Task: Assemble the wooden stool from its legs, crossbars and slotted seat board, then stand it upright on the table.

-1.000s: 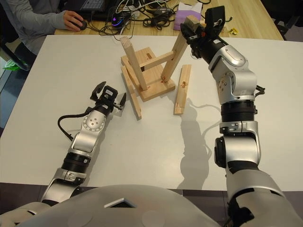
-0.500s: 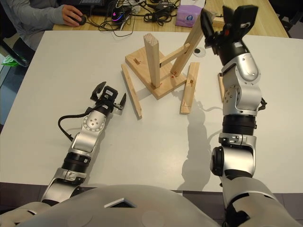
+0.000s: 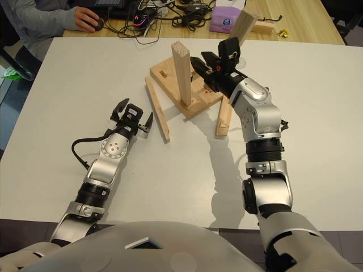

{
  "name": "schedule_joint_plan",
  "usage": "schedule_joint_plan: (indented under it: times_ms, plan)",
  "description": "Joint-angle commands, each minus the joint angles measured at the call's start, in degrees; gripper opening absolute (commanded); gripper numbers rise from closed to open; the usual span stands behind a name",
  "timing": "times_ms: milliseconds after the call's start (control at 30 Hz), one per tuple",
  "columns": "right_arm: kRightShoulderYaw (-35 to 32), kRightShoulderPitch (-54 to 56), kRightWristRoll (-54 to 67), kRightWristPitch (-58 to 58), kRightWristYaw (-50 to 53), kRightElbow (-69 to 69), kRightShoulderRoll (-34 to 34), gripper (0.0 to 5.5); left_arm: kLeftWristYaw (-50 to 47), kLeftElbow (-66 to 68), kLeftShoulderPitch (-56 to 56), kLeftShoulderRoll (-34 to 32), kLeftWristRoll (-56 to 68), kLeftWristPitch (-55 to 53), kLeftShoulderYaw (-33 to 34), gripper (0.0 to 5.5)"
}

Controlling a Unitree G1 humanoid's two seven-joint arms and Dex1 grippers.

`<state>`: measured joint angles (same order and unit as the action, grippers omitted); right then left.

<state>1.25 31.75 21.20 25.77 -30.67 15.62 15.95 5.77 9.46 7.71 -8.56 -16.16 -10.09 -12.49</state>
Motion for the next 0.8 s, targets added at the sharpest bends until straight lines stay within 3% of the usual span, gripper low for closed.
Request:
schedule_joint_plan:
  times_ms: [33,300,567,667,800]
  plan:
    - [1.5,-3.8,1.0,7.8,-0.8,-0.6,-1.0,1.32,0.3,-1.0,-0.8,-0.1,0.1,-0.6,-0.1,4.64]
    - [-8.0,-3.9,10.1,2.7,-1.9,-14.6,-3.0,0.03,0.5,-1.5,-1.0,-0.5,0.2,-0.6,0.2,4.64]
    - [-13.7,-16.3,17.7,7.7,-10.8,-30.6,9.3,0.03,1.1,-5.6,-3.3,-2.2,1.1,-2.4,2.8,4.64]
    - [-11.6,-22.2,15.9,8.4,-16.0,-31.2,15.3,0.03,1.3,-6.9,-4.4,-2.4,1.3,-2.9,3.0,4.64]
    - [-4.8,-29.7,12.2,7.2,-21.5,-33.1,19.6,0.73,1.4,-8.1,-5.0,-2.5,1.4,-3.6,3.3,4.64]
